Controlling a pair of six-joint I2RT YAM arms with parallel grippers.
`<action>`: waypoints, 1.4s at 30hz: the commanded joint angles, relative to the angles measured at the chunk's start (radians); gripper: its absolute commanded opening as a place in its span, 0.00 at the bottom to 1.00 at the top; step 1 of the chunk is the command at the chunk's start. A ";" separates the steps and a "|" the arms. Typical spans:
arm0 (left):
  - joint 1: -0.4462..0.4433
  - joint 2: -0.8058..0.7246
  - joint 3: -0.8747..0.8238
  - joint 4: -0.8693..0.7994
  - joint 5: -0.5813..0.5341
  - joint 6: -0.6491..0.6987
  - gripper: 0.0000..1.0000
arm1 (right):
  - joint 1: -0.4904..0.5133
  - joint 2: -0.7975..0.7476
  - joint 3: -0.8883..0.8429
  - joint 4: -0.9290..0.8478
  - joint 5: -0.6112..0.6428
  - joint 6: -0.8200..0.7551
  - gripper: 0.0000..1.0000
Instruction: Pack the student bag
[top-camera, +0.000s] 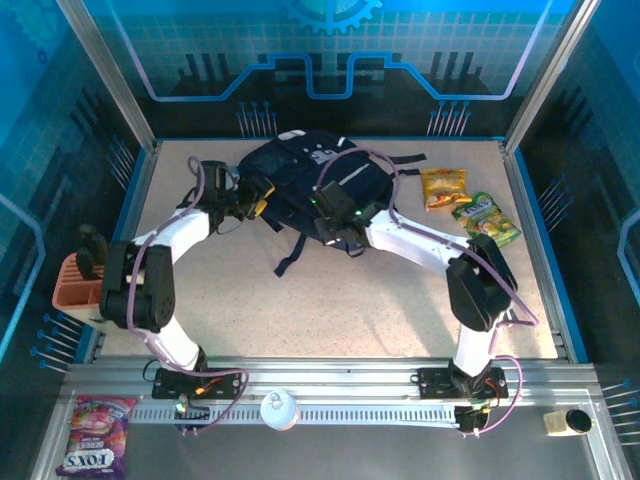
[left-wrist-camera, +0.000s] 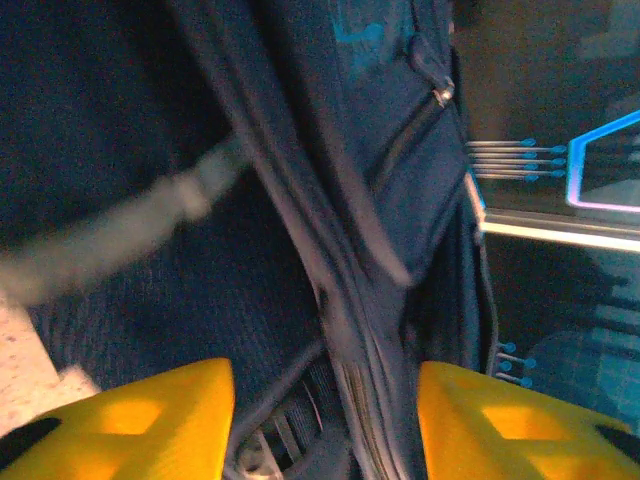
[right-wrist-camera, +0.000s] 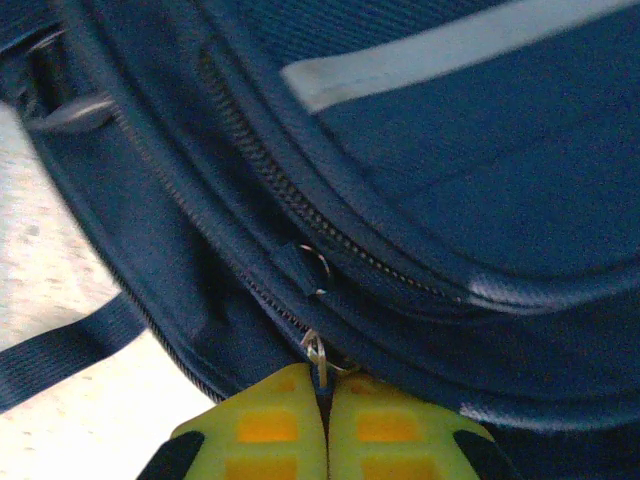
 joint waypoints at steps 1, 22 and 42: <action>0.007 -0.104 -0.078 0.003 -0.010 -0.044 0.58 | 0.042 0.075 0.125 0.054 -0.134 -0.074 0.06; -0.053 -0.106 -0.185 0.191 0.037 -0.242 0.50 | 0.068 0.167 0.252 0.091 -0.374 -0.029 0.03; -0.032 -0.039 -0.134 0.188 0.030 -0.199 0.00 | 0.032 0.019 -0.019 0.128 -0.210 -0.015 0.05</action>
